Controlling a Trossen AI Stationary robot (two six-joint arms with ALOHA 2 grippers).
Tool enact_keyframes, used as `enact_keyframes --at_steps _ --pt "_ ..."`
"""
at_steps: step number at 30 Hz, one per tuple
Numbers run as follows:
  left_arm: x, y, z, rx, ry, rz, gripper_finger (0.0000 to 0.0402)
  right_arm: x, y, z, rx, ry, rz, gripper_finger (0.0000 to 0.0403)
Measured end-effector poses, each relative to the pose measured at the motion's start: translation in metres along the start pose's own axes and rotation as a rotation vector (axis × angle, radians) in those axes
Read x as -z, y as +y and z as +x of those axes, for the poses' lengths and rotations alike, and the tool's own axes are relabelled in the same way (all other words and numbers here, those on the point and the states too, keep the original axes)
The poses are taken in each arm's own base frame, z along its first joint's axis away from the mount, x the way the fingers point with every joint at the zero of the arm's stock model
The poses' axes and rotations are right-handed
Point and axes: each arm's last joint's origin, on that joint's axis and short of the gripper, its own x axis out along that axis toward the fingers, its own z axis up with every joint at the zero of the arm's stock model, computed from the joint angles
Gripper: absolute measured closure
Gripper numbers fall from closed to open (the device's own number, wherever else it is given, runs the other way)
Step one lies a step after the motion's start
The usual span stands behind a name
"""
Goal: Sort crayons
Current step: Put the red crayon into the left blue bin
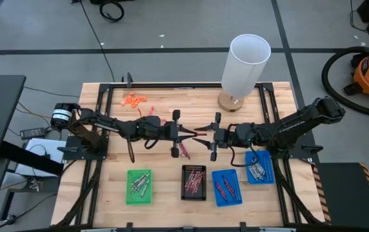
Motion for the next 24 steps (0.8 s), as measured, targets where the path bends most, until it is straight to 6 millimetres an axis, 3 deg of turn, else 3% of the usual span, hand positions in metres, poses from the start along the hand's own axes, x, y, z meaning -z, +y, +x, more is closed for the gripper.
enact_keyframes --at_steps 13,24 --pt "-0.0072 0.0014 -0.0003 0.009 -0.082 0.000 0.0379 -0.0032 -0.0003 -0.0002 0.006 -0.030 -0.024 0.0245" --pt "-0.0073 0.0010 -0.0003 0.021 -0.087 0.021 0.0379 -0.0012 0.0024 -0.0011 0.003 -0.005 -0.080 0.0329"
